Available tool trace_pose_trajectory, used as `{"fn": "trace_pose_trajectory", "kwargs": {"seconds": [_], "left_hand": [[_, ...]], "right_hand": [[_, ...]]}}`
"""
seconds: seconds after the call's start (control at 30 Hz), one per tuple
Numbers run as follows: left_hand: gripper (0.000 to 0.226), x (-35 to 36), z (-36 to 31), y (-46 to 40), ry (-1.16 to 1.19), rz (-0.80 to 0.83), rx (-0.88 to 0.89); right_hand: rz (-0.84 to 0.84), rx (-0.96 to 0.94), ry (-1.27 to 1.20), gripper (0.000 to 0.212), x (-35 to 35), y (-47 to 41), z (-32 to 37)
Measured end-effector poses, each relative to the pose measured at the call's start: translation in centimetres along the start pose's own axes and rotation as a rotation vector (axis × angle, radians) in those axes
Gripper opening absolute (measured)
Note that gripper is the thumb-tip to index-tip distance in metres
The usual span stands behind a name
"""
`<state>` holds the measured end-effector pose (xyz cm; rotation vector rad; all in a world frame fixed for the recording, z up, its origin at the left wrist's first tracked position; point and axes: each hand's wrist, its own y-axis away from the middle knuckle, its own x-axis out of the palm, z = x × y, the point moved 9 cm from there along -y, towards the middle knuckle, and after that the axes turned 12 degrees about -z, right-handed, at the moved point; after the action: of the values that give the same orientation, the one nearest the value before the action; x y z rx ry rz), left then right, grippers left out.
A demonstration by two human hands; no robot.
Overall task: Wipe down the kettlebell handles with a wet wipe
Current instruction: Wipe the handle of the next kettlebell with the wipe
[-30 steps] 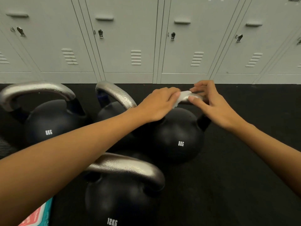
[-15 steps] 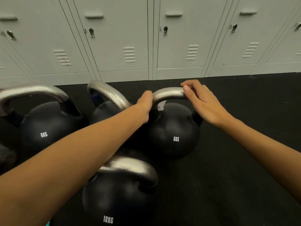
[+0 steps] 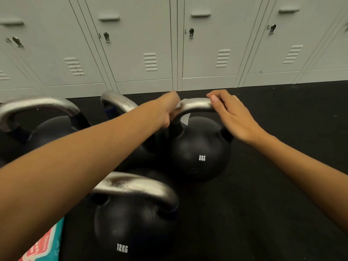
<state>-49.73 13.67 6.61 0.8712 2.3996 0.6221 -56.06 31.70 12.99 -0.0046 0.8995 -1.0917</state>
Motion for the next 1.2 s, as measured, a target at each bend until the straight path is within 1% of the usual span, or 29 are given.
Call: {"fn": "trace_pose_trajectory", "kwargs": {"seconds": [0.03, 0.1, 0.13, 0.17, 0.2, 0.27, 0.37, 0.43, 0.5, 0.57, 0.63, 0.7, 0.83, 0.97, 1.03, 1.2], "left_hand": [[0.047, 0.1, 0.8, -0.6, 0.002, 0.004, -0.023], [0.036, -0.1, 2.2, -0.7, -0.004, 0.011, -0.059], [0.034, -0.3, 2.7, -0.6, -0.023, 0.012, -0.069], [0.036, -0.4, 3.1, -0.9, -0.022, 0.014, -0.100], [0.038, -0.5, 3.2, -0.6, -0.050, 0.023, -0.094], [0.037, -0.4, 2.9, -0.8, -0.035, 0.037, -0.091], [0.021, 0.8, 0.4, -0.1, -0.007, 0.106, 0.028], [0.015, 1.7, -1.2, 1.3, -0.072, 0.159, 0.131], [0.008, 1.9, -1.8, 1.8, -0.132, 0.153, 0.195], [0.012, 1.7, -0.9, 1.3, -0.126, 0.160, 0.165], [0.025, 1.6, 0.4, 0.4, -0.070, 0.187, 0.100], [0.032, 1.5, 1.1, -0.2, -0.025, 0.192, 0.074], [0.036, 0.8, 1.9, 0.5, 0.028, 0.099, 0.031], [0.032, 0.0, 2.4, 0.8, 0.049, 0.000, 0.014], [0.028, -0.2, 1.8, 1.2, 0.020, -0.033, 0.055], [0.021, 1.9, -2.3, 3.7, -0.095, 0.045, 0.315]], "right_hand": [[0.002, 0.000, -0.003, 0.036, 0.0, 0.0, 0.0], [0.002, -0.002, -0.017, 0.035, -0.1, 0.1, 0.1], [0.003, -0.003, -0.024, 0.035, -0.1, 0.1, 0.2], [0.005, -0.005, -0.028, 0.034, -0.1, 0.1, 0.2], [0.008, -0.006, -0.030, 0.034, -0.1, 0.2, 0.2], [0.011, -0.006, -0.034, 0.034, -0.1, 0.2, 0.1], [0.004, -0.012, -0.037, 0.032, -0.1, 0.2, -0.1], [-0.011, -0.017, -0.031, 0.031, -0.1, 0.2, -0.2], [-0.025, -0.019, -0.029, 0.030, -0.1, 0.2, -0.2], [-0.029, -0.020, -0.030, 0.029, -0.1, 0.1, -0.3], [-0.023, -0.030, -0.028, 0.029, -0.1, 0.1, -0.3], [-0.013, -0.033, -0.032, 0.029, -0.1, 0.1, -0.3], [0.001, -0.040, -0.023, 0.028, -0.1, 0.1, -0.4], [0.003, -0.046, -0.027, 0.027, -0.1, 0.1, -0.4], [-0.001, -0.050, -0.030, 0.027, -0.1, 0.1, -0.4], [-0.029, -0.052, -0.018, 0.027, 0.0, 0.1, -0.4]]}}
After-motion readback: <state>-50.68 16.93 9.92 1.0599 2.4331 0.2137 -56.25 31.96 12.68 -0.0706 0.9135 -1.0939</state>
